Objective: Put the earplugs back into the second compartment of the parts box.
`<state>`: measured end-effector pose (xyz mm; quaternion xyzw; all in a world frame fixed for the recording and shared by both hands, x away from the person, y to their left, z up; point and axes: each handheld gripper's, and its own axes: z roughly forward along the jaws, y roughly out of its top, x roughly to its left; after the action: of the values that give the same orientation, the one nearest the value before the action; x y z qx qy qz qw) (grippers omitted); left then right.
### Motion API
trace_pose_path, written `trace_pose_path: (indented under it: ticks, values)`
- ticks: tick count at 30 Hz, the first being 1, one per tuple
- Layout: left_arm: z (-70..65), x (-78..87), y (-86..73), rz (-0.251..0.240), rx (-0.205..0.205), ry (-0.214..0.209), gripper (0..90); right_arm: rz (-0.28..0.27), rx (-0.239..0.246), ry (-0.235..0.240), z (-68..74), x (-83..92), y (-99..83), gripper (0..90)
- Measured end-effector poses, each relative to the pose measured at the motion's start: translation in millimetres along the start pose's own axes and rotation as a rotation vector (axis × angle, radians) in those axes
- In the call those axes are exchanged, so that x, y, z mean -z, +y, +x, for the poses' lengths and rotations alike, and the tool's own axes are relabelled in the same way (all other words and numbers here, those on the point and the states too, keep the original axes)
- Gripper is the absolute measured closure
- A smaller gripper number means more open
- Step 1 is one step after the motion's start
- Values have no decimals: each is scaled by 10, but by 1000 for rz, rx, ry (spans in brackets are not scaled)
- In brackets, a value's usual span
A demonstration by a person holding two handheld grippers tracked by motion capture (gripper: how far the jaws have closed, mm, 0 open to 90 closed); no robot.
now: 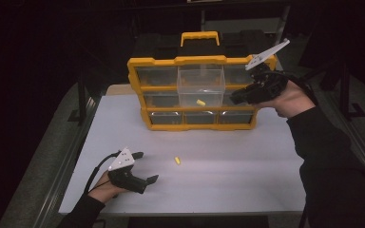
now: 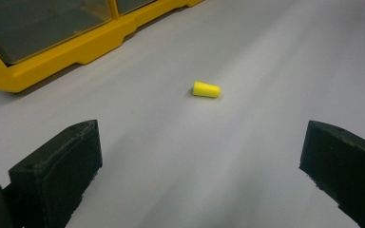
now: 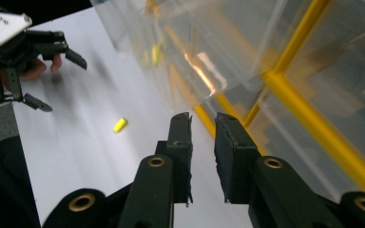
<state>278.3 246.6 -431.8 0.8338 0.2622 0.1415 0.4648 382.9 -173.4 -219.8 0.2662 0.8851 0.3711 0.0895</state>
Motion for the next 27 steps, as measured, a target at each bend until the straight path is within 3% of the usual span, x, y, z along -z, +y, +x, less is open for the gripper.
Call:
trace_pose_path:
  ticks: [12,17,27]
  values:
    - [-1,2,0,-4,0,0,0,-3,-3,23,57,-323,-276,524]
    - [0,2,0,-3,0,2,0,-12,-4,6,85,-445,-411,361]
    - [1,3,0,-2,0,1,0,-25,-34,10,149,-684,-629,214]
